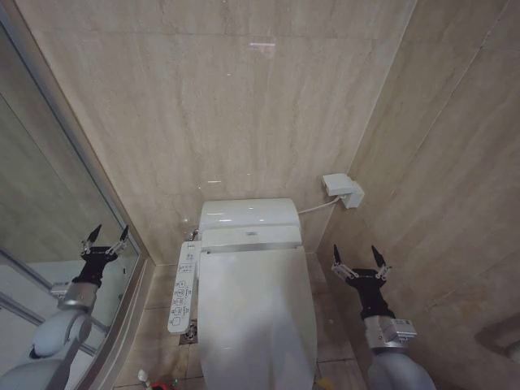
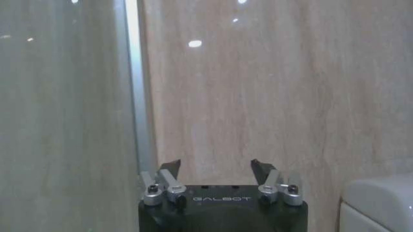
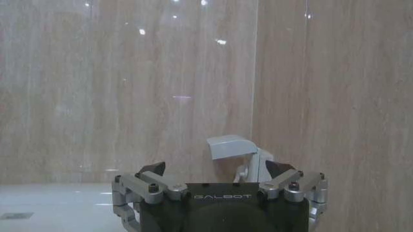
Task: Open the toilet lid, clean the toilet bowl with a toilet brush, close the toilet lid, and flush.
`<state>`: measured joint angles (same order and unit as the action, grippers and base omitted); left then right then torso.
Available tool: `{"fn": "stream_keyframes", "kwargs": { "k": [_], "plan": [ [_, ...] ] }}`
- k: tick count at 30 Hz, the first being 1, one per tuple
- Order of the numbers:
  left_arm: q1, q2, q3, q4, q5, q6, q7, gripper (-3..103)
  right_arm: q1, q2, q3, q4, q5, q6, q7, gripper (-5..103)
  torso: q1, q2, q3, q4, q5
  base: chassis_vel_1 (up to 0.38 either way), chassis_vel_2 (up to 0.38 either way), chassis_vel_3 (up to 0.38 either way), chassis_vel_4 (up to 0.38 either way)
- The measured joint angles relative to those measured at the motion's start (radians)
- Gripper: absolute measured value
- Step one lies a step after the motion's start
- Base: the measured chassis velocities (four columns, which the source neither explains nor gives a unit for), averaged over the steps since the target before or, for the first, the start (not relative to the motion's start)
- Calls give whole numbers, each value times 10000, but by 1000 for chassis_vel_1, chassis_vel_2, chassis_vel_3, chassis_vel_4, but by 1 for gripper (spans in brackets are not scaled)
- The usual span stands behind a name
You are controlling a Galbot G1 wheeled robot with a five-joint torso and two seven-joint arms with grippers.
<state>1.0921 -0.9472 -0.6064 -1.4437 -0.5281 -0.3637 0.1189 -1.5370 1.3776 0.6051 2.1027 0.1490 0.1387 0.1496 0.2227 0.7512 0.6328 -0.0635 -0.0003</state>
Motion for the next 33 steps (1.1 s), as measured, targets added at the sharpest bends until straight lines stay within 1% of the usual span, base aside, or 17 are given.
{"fn": "stream_keyframes", "kwargs": {
  "k": [1,2,7,8,9,11,12,14,15,16,17,20,22,23,25,28,33],
  "plan": [
    [-261,72,191,300,0,-128,119,93,0,-1,0,0,0,0,0,100,0,0,0,0,2,0,0,0,0],
    [-532,139,389,581,1,-209,186,68,1,0,0,0,0,0,0,100,0,0,0,1,1,0,0,0,0],
    [-1653,423,1288,1711,119,-466,578,68,-1,-1,0,0,0,0,0,100,1,0,0,-1,5,0,0,0,0],
    [-1958,474,1585,2065,210,-580,771,41,-1,0,0,0,0,0,0,100,1,0,0,-1,4,0,0,0,0],
    [-1958,474,1585,2065,210,-580,771,41,-1,0,0,0,0,0,0,100,1,0,0,-1,4,0,0,0,0],
    [-2487,522,2097,2694,366,-892,1185,41,-1,0,1,0,0,0,0,100,1,0,0,1,2,0,0,0,0],
    [-2487,522,2097,2694,366,-892,1185,41,-1,0,1,0,0,0,0,100,1,0,0,1,2,0,0,0,0],
    [-2816,523,2357,3098,557,-1111,1473,41,-1,-1,0,0,0,0,0,100,1,0,0,0,3,0,0,0,0],
    [-3158,496,2592,3501,757,-1295,1736,41,0,-1,0,0,0,0,0,100,1,0,0,0,3,0,0,0,0],
    [-3158,496,2592,3501,757,-1295,1736,41,0,-1,0,0,0,0,0,100,1,0,0,0,3,0,0,0,0],
    [-3381,472,2748,3771,847,-1409,1902,14,0,-1,0,0,0,0,0,100,1,0,0,1,3,0,0,0,0],
    [-4164,375,3358,4771,1133,-1762,2390,14,0,0,0,0,0,0,0,100,1,0,0,0,3,0,0,0,0],
    [-4375,342,3544,5040,1216,-1867,2494,14,1,0,0,0,0,0,1,100,1,0,0,-1,4,0,0,0,0],
    [-4572,309,3754,5270,1284,-1943,2569,0,0,0,0,0,0,0,0,100,1,0,0,1,3,0,0,0,0],
    [-4785,267,4010,5466,1334,-1998,2641,0,0,0,0,0,0,0,0,100,1,0,0,0,3,0,0,0,0],
    [-5271,43,4664,5858,1469,-2133,2833,0,1,0,0,0,0,0,0,100,1,0,0,0,4,0,0,0,0],
    [-5581,-300,5178,6086,1640,-2185,2868,0,0,0,0,0,0,0,0,100,1,0,0,-1,4,0,0,0,0]
  ]
}}
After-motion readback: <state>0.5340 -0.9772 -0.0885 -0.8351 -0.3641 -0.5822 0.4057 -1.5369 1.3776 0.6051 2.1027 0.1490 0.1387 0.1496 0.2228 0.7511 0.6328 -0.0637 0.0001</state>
